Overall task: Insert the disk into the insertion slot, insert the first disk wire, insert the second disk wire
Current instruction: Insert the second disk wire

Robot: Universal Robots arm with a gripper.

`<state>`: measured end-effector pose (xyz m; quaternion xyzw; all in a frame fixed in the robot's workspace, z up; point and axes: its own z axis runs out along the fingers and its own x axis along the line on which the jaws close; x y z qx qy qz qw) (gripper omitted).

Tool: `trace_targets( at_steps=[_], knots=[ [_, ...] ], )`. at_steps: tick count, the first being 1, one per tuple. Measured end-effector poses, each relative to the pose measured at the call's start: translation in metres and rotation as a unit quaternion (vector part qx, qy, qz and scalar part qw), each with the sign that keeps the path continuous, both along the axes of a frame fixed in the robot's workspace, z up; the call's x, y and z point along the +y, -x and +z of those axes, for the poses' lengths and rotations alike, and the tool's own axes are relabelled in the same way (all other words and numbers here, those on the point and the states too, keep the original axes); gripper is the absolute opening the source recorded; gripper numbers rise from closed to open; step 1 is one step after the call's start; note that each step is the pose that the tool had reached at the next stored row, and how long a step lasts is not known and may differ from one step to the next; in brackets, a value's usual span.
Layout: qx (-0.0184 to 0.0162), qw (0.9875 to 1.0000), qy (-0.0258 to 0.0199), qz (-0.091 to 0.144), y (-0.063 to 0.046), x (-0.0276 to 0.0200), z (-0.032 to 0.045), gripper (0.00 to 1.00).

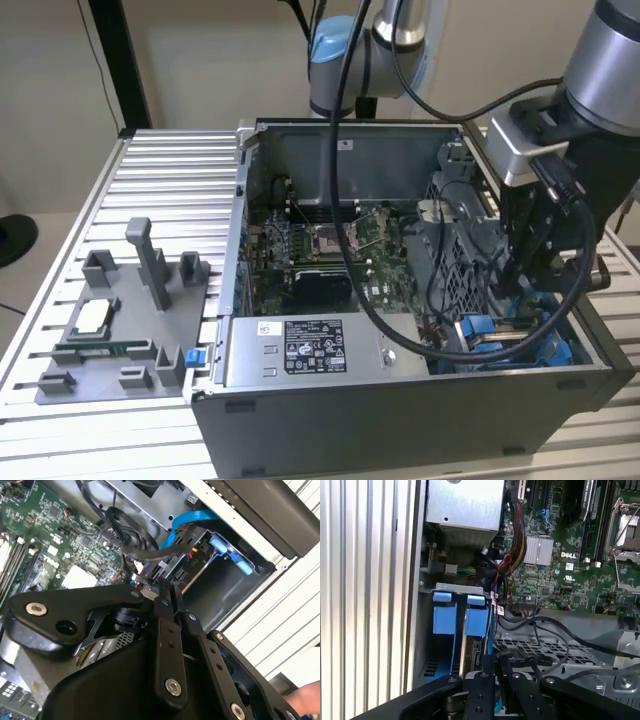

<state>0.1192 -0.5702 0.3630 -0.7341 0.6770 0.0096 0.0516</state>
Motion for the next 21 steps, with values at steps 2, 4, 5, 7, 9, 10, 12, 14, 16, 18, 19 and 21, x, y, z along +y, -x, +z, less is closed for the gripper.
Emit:
trace_targets(
  at_steps=[2,4,5,7,9,10,12,14,16,18,19,21],
  knots=[
    [0.0012,1.0000,-0.0001,0.000,0.000,-0.0069,-0.0025,0.00],
    [0.0016,1.0000,0.0000,0.000,0.000,-0.0160,-0.0046,0.00],
    [0.0016,1.0000,0.0000,0.001,0.000,-0.0206,-0.0054,0.00],
    [0.0017,1.0000,0.0000,0.000,0.000,-0.0296,-0.0070,0.00],
    [0.0017,1.0000,0.0000,0.001,0.000,-0.0387,-0.0082,0.00],
    [0.0018,1.0000,0.0000,0.001,0.000,-0.0425,-0.0086,0.00],
    [0.0019,1.0000,0.0001,0.001,0.000,-0.0441,-0.0088,0.00],
    [0.0020,1.0000,0.0001,0.001,0.000,-0.0441,-0.0088,0.00],
    [0.0020,1.0000,0.0002,0.001,0.000,-0.0441,-0.0090,0.00],
    [0.0020,1.0000,0.0001,0.000,0.001,-0.0436,-0.0093,0.00],
    [0.0020,1.0000,0.0001,0.000,0.001,-0.0420,-0.0093,0.00],
    [0.0020,1.0000,0.0001,-0.001,0.001,-0.0380,-0.0092,0.00]
  ],
)
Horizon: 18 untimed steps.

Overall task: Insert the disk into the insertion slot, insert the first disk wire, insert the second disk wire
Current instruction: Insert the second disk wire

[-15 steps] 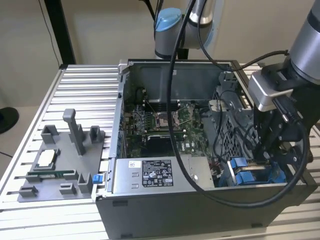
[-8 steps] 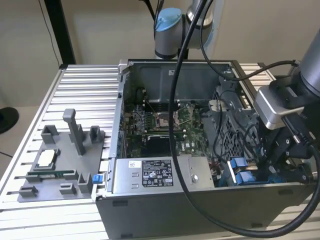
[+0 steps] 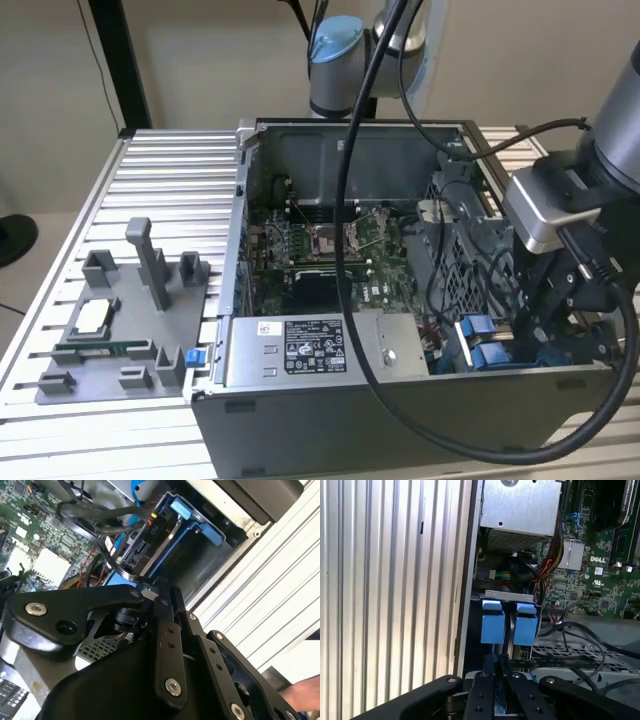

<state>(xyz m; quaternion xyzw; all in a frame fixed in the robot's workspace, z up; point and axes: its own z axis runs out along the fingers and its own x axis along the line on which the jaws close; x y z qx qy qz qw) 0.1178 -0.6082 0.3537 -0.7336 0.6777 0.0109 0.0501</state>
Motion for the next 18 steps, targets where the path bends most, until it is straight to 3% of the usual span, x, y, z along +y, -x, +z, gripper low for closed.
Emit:
trace_targets(
  at_steps=[3,6,9,12,16,18],
  knots=[
    [-0.0007,1.0000,0.0001,0.000,0.000,0.0099,0.0001,0.00],
    [-0.0056,1.0000,-0.0005,0.000,0.000,0.0207,-0.0007,0.00],
    [-0.0116,0.9999,-0.0006,0.000,0.000,0.0232,-0.0028,0.00],
    [-0.0146,0.9999,-0.0004,0.000,0.000,0.0236,-0.0057,0.00],
    [-0.0150,0.9999,-0.0006,0.000,-0.001,0.0301,-0.0065,0.00],
    [-0.0151,0.9999,-0.0007,0.000,-0.003,0.0302,-0.0070,0.00]
  ],
)
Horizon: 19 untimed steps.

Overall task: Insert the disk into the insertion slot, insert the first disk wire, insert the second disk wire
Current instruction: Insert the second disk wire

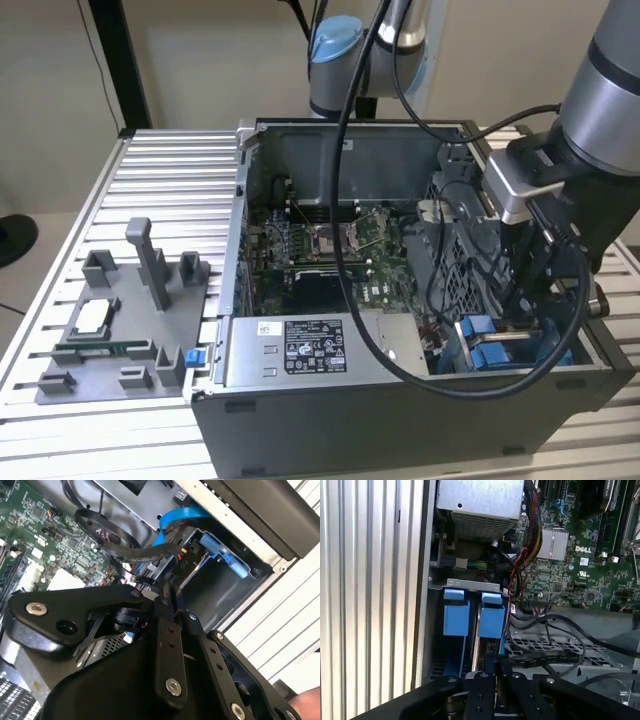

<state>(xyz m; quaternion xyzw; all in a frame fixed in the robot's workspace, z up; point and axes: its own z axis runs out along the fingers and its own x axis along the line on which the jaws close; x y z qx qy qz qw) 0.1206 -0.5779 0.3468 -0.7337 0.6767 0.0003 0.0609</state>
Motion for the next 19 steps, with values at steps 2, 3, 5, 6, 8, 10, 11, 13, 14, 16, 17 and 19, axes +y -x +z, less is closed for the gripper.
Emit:
trace_targets(
  at_steps=[2,3,5,6,8,10,11,13,14,16,17,19],
  knots=[
    [-0.0005,1.0000,0.0001,0.000,-0.0005,0.0001,-0.0002,0.00],
    [-0.0008,1.0000,0.0001,-0.001,-0.0005,0.0001,-0.0005,0.00],
    [-0.0014,1.0000,0.0000,-0.001,-0.0006,0.0001,-0.0009,0.00],
    [-0.0019,1.0000,-0.0002,-0.001,-0.0008,0.0000,-0.0012,0.00],
    [-0.0030,1.0000,-0.0005,-0.002,-0.0013,0.0000,-0.0018,0.00],
    [-0.0039,1.0000,-0.0012,-0.001,-0.0021,0.0001,-0.0022,0.00],
    [-0.0044,1.0000,-0.0014,-0.001,-0.0025,0.0001,-0.0024,0.00],
    [-0.0046,1.0000,-0.0014,-0.002,-0.0026,0.0001,-0.0026,0.00],
    [-0.0047,1.0000,-0.0015,-0.002,-0.0026,0.0000,-0.0029,0.00],
    [-0.0047,1.0000,-0.0015,-0.003,-0.0030,0.0000,-0.0035,0.00],
    [-0.0047,1.0000,-0.0014,-0.004,-0.0032,0.0000,-0.0037,0.00],
    [-0.0047,1.0000,-0.0013,-0.005,-0.0033,0.0000,-0.0040,0.00]
  ],
)
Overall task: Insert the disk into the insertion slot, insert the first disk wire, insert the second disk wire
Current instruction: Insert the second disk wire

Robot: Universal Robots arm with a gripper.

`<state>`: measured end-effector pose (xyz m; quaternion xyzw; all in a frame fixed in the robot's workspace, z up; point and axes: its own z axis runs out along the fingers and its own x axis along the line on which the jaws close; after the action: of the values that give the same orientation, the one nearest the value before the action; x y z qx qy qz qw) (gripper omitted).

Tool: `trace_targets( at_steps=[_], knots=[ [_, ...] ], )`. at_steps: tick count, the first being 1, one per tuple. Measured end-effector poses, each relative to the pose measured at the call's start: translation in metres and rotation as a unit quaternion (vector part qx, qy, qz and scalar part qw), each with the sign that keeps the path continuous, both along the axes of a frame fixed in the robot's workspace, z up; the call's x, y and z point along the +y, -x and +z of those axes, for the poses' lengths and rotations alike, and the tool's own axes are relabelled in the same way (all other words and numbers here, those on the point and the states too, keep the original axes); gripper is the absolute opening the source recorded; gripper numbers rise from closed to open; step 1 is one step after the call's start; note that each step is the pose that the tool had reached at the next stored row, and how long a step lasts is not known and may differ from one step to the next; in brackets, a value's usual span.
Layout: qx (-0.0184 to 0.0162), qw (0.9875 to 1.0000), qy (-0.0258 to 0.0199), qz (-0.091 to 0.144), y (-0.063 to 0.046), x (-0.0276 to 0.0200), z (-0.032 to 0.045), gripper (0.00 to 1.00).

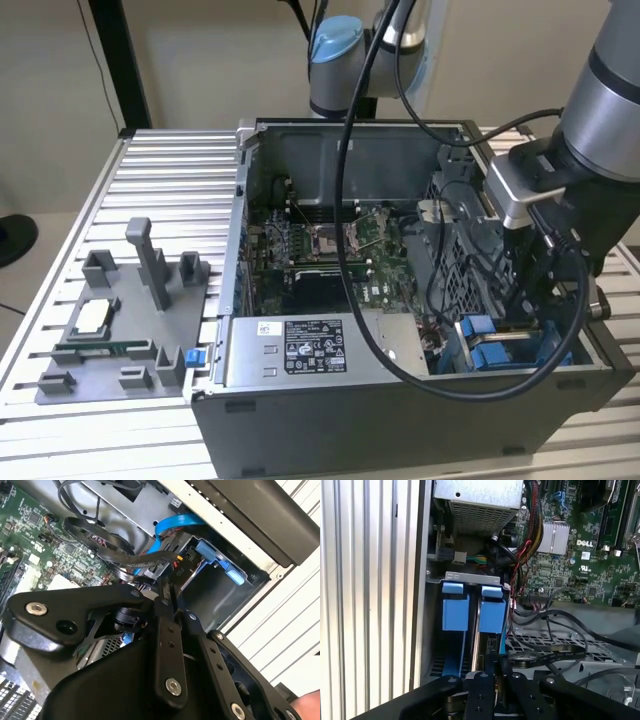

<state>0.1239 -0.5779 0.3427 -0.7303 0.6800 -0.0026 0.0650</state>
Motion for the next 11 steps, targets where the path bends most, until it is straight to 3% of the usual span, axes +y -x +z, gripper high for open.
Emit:
trace_targets(
  at_steps=[11],
  knots=[
    [-0.0002,1.0000,0.0002,-0.004,-0.0001,0.0000,-0.0068,0.00]
  ],
)
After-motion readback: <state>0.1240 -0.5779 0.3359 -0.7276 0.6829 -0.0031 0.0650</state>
